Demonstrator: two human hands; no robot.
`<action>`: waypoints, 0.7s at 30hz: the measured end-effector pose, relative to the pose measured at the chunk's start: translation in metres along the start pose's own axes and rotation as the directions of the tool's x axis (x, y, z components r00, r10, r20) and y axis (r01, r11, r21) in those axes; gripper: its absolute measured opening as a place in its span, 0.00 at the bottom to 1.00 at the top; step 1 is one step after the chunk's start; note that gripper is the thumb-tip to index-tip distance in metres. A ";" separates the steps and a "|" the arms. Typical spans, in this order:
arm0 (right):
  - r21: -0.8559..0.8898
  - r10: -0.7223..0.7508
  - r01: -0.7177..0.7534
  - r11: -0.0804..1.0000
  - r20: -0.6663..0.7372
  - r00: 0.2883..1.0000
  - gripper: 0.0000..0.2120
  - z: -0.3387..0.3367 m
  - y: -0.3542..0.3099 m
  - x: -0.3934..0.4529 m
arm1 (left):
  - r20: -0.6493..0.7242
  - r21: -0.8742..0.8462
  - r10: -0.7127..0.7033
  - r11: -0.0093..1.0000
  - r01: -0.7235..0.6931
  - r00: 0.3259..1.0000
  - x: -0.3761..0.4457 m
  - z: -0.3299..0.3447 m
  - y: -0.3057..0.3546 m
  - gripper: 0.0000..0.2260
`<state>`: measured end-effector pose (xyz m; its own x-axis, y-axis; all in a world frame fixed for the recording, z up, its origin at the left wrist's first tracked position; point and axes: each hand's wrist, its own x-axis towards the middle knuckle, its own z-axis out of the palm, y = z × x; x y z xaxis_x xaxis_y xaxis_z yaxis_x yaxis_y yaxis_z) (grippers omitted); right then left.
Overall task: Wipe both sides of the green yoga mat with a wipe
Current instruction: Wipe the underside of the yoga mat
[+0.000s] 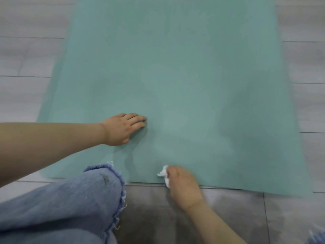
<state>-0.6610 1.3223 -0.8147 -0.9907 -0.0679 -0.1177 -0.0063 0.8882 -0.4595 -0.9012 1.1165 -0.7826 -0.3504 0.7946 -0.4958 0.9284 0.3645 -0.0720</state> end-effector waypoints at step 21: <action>0.176 -0.696 0.721 0.670 0.486 0.528 0.04 -0.004 -0.025 0.098 | -0.030 -0.358 -0.301 0.894 0.271 0.953 -0.001 0.018 -0.035 0.33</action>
<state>-0.7586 1.2951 -0.8114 -0.4530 -0.8751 -0.1705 -0.6944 0.4662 -0.5482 -0.9308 1.0940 -0.7951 -0.6173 0.6619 -0.4252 0.6904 0.7149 0.1107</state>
